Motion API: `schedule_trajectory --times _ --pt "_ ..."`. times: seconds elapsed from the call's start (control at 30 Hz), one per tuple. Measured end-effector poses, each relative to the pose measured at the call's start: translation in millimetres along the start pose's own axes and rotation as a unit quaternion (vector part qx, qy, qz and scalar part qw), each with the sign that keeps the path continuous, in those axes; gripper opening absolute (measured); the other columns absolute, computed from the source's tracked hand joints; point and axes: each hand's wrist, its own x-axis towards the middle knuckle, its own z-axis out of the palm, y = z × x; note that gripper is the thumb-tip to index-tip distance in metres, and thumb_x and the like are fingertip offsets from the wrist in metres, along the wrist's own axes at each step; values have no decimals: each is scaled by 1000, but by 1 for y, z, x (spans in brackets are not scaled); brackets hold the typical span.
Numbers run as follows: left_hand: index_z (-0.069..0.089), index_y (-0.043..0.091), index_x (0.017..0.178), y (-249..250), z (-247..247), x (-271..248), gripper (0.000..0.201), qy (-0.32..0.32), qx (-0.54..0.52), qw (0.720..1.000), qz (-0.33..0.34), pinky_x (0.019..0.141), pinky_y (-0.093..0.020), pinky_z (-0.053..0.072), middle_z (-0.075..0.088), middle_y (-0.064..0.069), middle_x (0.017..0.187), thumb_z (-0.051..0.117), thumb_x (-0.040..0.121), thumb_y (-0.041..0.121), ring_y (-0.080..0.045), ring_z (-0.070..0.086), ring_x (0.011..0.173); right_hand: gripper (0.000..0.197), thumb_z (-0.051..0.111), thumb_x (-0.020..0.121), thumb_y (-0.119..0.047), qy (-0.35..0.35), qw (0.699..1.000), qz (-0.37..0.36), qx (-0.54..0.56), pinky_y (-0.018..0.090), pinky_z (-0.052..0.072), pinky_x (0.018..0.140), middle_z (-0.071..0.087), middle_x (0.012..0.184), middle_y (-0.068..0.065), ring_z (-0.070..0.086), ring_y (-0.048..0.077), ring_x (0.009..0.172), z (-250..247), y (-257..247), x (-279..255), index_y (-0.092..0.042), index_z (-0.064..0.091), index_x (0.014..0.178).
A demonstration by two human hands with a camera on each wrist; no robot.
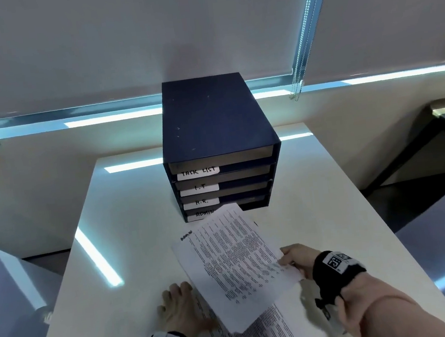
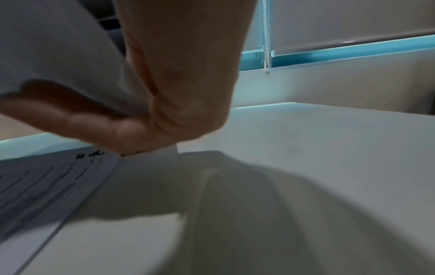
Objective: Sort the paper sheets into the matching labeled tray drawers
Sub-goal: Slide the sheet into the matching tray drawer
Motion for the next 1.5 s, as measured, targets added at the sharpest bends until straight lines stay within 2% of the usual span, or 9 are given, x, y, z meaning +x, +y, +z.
schedule_trajectory --times 0.13,0.3,0.53,0.7,0.87,1.03,1.2,1.37,1.5 --pt "35 21 120 -5 -1 11 79 -48 -46 997 26 95 -29 38 37 0 121 76 62 56 -21 36 116 24 54 84 13 20 999 -13 31 32 54 66 72 86 16 68 25 68 -9 -8 -6 10 62 106" --pt "42 17 111 -17 -7 13 46 -78 -262 960 70 69 -21 45 56 -5 100 66 75 1 -17 54 87 52 46 90 15 111 985 -47 121 44 47 85 47 138 26 55 37 113 -11 -26 -9 9 34 140" --pt "57 2 101 -27 3 19 34 -34 -677 730 -85 66 -38 55 66 -22 98 76 73 0 -31 62 80 41 65 89 -15 38 956 12 290 52 58 70 61 116 27 65 40 97 22 -43 -2 -5 52 126" --pt "53 2 106 -22 11 25 62 -139 -591 792 -67 53 -34 53 63 -22 89 67 46 2 -32 62 75 48 50 94 4 50 952 30 300 28 52 35 51 125 29 61 25 35 41 -50 21 -2 35 139" --pt "59 2 107 -25 18 37 82 -99 -615 781 -41 72 -44 56 70 -21 95 74 31 26 -34 67 86 18 53 93 2 73 914 -17 398 29 54 38 65 81 30 68 28 47 49 -88 42 5 54 111" --pt "50 7 124 -27 19 45 95 -53 -675 736 -32 69 -30 59 70 -14 101 75 37 35 -25 65 85 16 42 96 5 54 908 -52 412 31 58 55 57 82 15 61 22 69 56 -120 60 -1 48 83" --pt "58 16 112 -26 9 44 92 -42 -695 716 -50 61 -38 58 74 -7 83 83 26 38 -22 67 72 27 27 93 17 32 880 -69 468 44 39 108 54 90 22 54 35 98 50 -125 66 4 49 101" --pt "54 16 119 -26 -8 35 66 -33 -713 698 -62 52 -31 55 69 -6 87 70 55 18 -23 62 74 20 46 97 -7 57 975 -68 206 30 57 58 66 88 16 65 24 72 38 -104 42 4 57 108" --pt "56 6 123 -27 -22 29 40 -40 -710 702 -35 60 -31 52 69 -15 98 61 84 -3 -25 64 77 41 64 85 -45 -19 996 -92 -14 34 50 79 66 104 5 62 21 93 30 -57 -2 -16 62 113"
